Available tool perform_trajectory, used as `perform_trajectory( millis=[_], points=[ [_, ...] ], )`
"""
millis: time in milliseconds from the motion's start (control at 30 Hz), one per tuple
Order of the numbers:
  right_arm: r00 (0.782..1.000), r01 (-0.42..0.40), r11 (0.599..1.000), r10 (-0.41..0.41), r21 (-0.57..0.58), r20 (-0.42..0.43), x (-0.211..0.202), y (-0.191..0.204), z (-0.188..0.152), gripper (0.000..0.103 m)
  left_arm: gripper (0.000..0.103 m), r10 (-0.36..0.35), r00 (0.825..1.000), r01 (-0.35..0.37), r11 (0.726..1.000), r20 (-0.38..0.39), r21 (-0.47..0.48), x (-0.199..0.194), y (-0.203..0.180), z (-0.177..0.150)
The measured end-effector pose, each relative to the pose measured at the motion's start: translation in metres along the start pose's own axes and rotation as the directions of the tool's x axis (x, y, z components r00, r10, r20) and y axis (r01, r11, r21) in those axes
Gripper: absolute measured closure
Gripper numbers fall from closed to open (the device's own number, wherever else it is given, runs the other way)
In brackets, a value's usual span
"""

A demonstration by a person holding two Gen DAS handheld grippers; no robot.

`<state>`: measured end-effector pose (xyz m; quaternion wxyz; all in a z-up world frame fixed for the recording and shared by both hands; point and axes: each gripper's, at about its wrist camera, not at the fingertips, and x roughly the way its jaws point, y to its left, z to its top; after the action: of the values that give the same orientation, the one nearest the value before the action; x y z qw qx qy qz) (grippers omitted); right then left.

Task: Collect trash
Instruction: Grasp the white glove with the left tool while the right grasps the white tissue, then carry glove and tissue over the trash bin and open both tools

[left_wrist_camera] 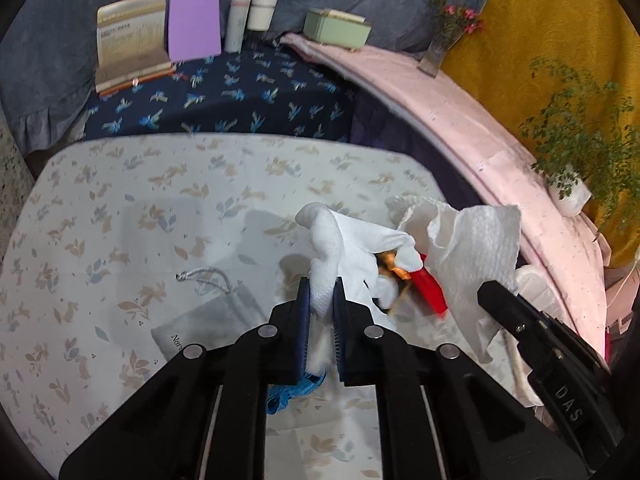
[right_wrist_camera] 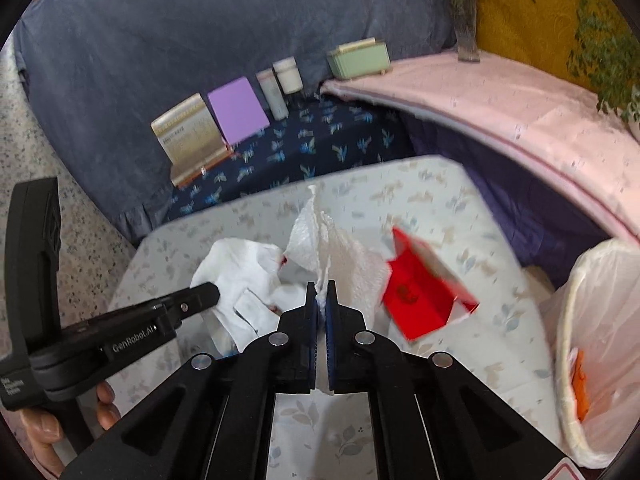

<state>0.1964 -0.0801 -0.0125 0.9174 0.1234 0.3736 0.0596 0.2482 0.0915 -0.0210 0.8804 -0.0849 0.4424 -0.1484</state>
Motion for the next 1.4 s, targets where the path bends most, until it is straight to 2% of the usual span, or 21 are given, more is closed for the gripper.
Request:
perform_trajectory(
  millis=[267,567,967,1400],
  points=[
    [0.991,-0.006,1.000,0.005,0.004,0.136,-0.065,-0.016,0.028,0.099,0.093,-0.053,0.995,0.047,0.997,0.084,0.066,-0.046,-0.055,0.011],
    [0.974,0.054,0.996,-0.069,0.071,0.217,-0.126,-0.069,0.027,0.099,0.093,-0.128,0.988,0.113,0.981,0.087,0.160,-0.062,-0.133,-0.003],
    [0.950,0.148,0.968,-0.196,0.201,0.241,-0.184,-0.157,-0.005,0.099,0.093,-0.198,0.980,0.185,0.940,0.018,0.287,-0.047,-0.243,-0.041],
    [0.941,0.192,0.929,-0.266,0.316,0.210,-0.207,-0.226,-0.037,0.099,0.093,-0.206,0.977,0.213,0.908,-0.057,0.360,-0.022,-0.306,-0.071]
  ],
)
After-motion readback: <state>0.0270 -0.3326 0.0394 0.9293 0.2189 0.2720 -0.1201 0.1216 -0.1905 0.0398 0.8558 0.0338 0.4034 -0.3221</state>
